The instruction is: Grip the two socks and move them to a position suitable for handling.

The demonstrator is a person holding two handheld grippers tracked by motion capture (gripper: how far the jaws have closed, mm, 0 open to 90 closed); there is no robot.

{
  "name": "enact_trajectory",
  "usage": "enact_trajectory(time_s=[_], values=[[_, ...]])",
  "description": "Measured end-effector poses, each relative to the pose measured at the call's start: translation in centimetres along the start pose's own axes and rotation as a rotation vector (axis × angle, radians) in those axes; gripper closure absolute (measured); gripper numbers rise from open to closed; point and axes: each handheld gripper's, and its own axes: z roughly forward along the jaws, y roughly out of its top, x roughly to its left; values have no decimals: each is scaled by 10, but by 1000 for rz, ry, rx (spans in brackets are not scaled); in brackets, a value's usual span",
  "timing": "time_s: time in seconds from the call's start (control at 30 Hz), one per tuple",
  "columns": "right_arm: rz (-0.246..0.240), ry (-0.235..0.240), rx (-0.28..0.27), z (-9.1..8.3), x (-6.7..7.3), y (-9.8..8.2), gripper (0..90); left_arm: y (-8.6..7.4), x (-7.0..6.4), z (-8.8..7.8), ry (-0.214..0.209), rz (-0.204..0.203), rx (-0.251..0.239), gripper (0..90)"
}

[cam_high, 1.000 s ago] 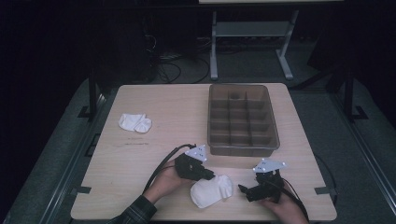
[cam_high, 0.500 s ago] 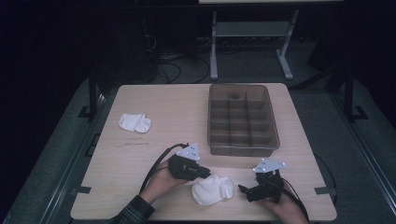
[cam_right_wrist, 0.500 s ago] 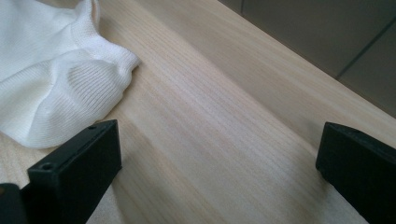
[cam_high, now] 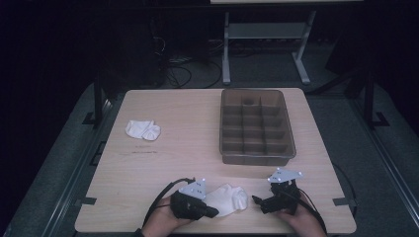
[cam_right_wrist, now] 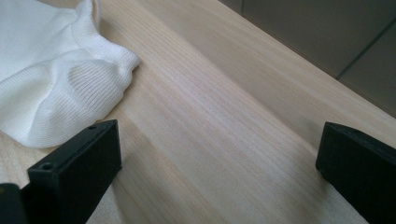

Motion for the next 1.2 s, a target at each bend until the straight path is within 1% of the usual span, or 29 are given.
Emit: enact_trajectory(time_s=[0.07,0.13,0.2,0.27,0.43,0.47,0.7,0.8,0.87,0.97,1.13,1.2], values=[[0,0,0,0,0,0,0,-5,-1,2,5,-8,18,900],[0,0,0,0,0,0,0,-7,1,1,11,-22,20,900],[-3,0,-2,0,0,0,0,-8,5,-2,30,-27,18,900],[-3,1,-2,0,0,0,0,-10,8,-5,60,-29,30,900],[-4,1,-2,0,0,0,0,-15,17,-15,104,-56,14,900],[-5,1,-2,0,0,0,0,-15,18,-17,106,-63,4,900],[-4,2,-2,0,0,0,0,-12,16,-23,113,-47,-9,899],[-5,3,-2,0,0,0,0,-13,17,-27,120,-50,-20,889],[-6,3,-2,0,0,0,0,-13,18,-30,125,-55,-29,863],[-6,3,-2,0,0,0,0,-12,19,-35,130,-64,-45,793],[-5,3,-2,0,0,0,0,-13,24,-46,160,-80,-65,688],[-6,3,-2,0,0,0,0,-14,27,-50,175,-94,-76,636]])
